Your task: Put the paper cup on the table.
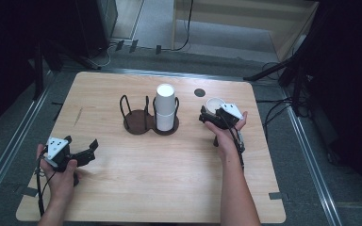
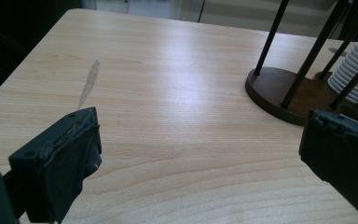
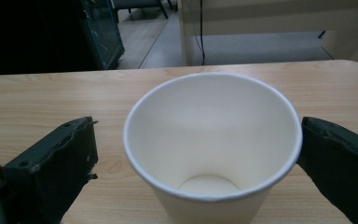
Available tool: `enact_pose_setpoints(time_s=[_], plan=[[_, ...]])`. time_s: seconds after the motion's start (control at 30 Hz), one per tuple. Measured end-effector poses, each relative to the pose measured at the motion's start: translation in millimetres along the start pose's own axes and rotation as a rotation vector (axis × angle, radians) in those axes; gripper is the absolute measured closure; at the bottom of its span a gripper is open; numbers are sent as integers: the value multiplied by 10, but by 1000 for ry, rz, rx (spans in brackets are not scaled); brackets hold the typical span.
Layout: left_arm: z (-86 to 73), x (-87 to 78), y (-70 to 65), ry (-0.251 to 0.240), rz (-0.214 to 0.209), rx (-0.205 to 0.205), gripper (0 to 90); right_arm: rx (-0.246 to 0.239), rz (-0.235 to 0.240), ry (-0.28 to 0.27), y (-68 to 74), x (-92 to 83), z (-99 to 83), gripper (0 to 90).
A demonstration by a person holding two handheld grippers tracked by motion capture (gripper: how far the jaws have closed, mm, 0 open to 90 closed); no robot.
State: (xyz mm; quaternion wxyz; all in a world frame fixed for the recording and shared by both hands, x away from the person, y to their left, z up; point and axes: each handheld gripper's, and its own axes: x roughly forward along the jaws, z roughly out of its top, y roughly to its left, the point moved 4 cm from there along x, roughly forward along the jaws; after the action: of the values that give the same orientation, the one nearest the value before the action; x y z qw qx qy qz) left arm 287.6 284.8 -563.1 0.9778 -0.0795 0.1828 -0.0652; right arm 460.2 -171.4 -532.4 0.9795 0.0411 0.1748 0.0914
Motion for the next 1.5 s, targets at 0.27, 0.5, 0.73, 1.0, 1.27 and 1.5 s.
enact_pose_setpoints(time_s=[0.27, 0.5, 0.73, 1.0, 1.27, 1.5], plan=[[0, 0, 3, 0, -2, -6, 0, -18, 34, -20, -5, -244, 42, 0], [-2, -1, -2, 2, -2, -1, 0, 4, 58, -42, -60, -495, 0, 0], [-4, -4, 0, 2, 0, -3, 0, 4, 73, -52, -125, -725, -75, 0], [-5, -4, -2, 1, 2, -1, 0, 34, 54, -60, -282, -884, -145, 0], [-7, -2, -7, 1, 2, 1, 0, 21, 34, -73, -432, -1098, -247, 0], [-9, -2, -10, 4, 2, 4, 0, 5, 11, -73, -592, -1293, -336, 0]])
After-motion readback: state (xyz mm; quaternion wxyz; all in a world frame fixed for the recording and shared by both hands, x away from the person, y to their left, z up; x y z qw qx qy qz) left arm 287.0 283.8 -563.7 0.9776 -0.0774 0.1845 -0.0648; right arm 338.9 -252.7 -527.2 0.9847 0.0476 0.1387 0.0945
